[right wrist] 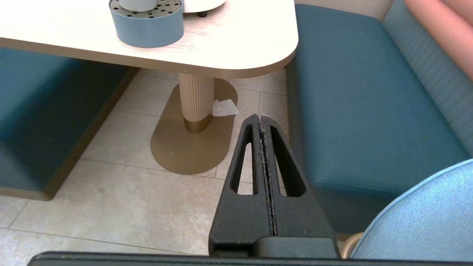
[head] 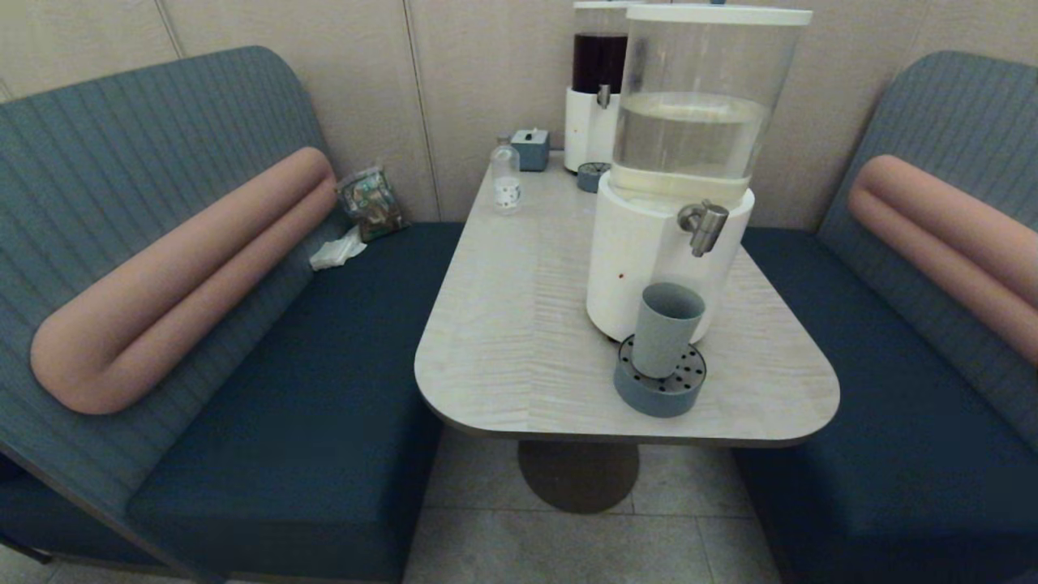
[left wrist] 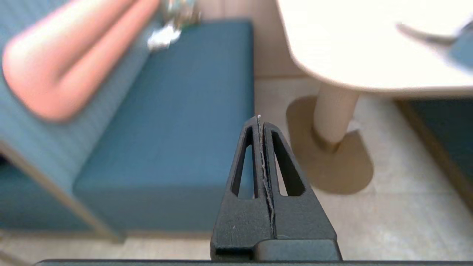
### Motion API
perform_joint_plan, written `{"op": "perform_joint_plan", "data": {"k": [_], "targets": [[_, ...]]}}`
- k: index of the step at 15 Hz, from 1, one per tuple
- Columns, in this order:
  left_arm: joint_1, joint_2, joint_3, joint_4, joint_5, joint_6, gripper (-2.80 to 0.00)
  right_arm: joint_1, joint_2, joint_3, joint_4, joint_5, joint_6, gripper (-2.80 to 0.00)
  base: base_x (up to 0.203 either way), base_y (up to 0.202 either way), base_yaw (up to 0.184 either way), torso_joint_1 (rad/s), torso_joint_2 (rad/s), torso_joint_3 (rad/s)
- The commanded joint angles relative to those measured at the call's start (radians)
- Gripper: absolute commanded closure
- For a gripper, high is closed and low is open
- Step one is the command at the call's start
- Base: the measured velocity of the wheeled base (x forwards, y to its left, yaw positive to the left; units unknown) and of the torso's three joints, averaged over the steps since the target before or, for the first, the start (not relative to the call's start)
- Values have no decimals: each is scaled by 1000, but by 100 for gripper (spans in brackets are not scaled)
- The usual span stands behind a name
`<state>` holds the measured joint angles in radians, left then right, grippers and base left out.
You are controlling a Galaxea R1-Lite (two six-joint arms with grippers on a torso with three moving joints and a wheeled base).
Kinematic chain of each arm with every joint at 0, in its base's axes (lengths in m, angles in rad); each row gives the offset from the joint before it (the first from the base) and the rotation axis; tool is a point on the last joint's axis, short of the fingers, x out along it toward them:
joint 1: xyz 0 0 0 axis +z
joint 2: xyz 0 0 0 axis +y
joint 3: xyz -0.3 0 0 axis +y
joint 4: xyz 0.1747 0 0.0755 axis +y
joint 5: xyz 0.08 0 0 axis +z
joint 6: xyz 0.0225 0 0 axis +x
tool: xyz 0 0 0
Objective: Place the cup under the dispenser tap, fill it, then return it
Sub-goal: Place the cup next to the water dispenser
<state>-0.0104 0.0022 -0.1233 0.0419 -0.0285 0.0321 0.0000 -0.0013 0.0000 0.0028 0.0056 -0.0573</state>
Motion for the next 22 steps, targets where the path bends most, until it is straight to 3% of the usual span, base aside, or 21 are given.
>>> {"op": "perform_joint_plan", "data": {"k": [1,5,8,14,16,19,22], "targets": [[0,27,-107,20,-15,1,0,0,0,1,0,0,-1,0,0,0,0,0,0,0],[-11,382,-400,40,-69,-5,0,0,0,0,0,1,-1,0,0,0,0,0,0,0],[-20,721,-532,-40,-152,-10,0,0,0,1,0,0,-1,0,0,0,0,0,0,0],[-36,1252,-540,-432,-407,-7,0,0,0,0,-1,2,-1,0,0,0,0,0,0,0],[-71,1398,-531,-544,-449,4,0,0,0,0,0,1,-1,0,0,0,0,0,0,0],[-157,1594,-503,-753,-448,51,0,0,0,1,0,0,-1,0,0,0,0,0,0,0],[-294,1723,-442,-1008,-333,68,0,0,0,0,0,0,-1,0,0,0,0,0,0,0]]}}
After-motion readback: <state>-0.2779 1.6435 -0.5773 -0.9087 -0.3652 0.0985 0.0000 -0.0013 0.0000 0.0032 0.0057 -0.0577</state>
